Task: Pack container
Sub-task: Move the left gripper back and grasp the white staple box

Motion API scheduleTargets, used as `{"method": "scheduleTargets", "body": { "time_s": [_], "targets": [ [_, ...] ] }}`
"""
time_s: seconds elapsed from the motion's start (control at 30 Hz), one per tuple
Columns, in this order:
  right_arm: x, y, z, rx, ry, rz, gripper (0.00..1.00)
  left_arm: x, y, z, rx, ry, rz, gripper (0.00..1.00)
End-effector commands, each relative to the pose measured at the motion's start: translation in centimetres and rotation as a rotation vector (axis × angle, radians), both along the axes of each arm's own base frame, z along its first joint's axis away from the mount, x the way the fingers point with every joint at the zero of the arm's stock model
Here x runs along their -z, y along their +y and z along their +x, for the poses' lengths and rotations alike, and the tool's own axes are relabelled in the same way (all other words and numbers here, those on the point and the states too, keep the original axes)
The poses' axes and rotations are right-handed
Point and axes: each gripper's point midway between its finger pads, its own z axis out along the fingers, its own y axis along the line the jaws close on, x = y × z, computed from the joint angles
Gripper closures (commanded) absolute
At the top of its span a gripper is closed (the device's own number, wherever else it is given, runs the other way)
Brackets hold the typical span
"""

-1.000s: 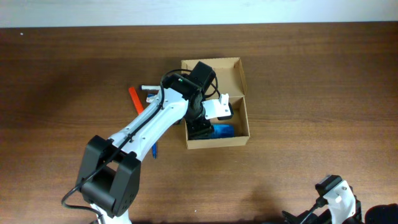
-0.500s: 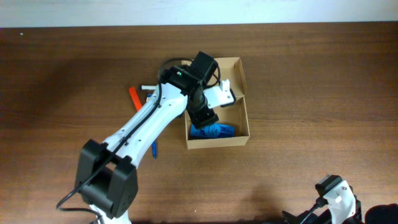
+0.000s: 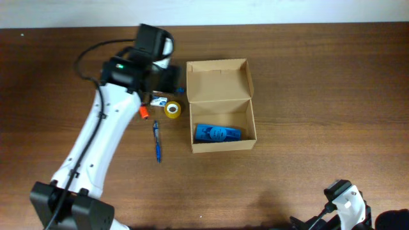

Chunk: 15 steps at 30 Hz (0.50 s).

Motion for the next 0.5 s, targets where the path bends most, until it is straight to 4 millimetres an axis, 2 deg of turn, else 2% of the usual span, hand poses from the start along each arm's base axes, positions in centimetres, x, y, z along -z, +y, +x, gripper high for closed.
{"method": "scheduleTargets", "body": {
  "time_s": [0.0,0.1,0.13,0.17,0.2,0.23,0.47],
  "targets": [
    [0.0,0.0,0.2,0.009,0.008,-0.001,0.01,-0.6,1.6,0.4,-0.291,-0.001,-0.164,0.31],
    [0.0,0.0,0.2,0.009,0.008,-0.001,0.01,0.5,2.2,0.6,-0.417,0.027,-0.222,0.31],
    [0.0,0.0,0.2,0.009,0.008,-0.001,0.01,0.9,2.1,0.8,-0.445,0.034,-0.239,0.26],
    [0.0,0.0,0.2,0.009,0.008,-0.001,0.01,1.1,1.9,1.3,-0.442,0.03,-0.25,0.14],
    [0.0,0.0,0.2,0.009,0.008,-0.001,0.01,1.2,1.5,1.8,-0.433,0.024,-0.268,0.13],
    [0.0,0.0,0.2,0.009,0.008,-0.001,0.01,1.4,1.0,1.8,-0.419,0.038,-0.288,0.0],
    [0.0,0.0,0.2,0.009,0.008,-0.001,0.01,1.2,0.5,2.4,-0.447,0.025,-0.333,0.0]
  ]
}}
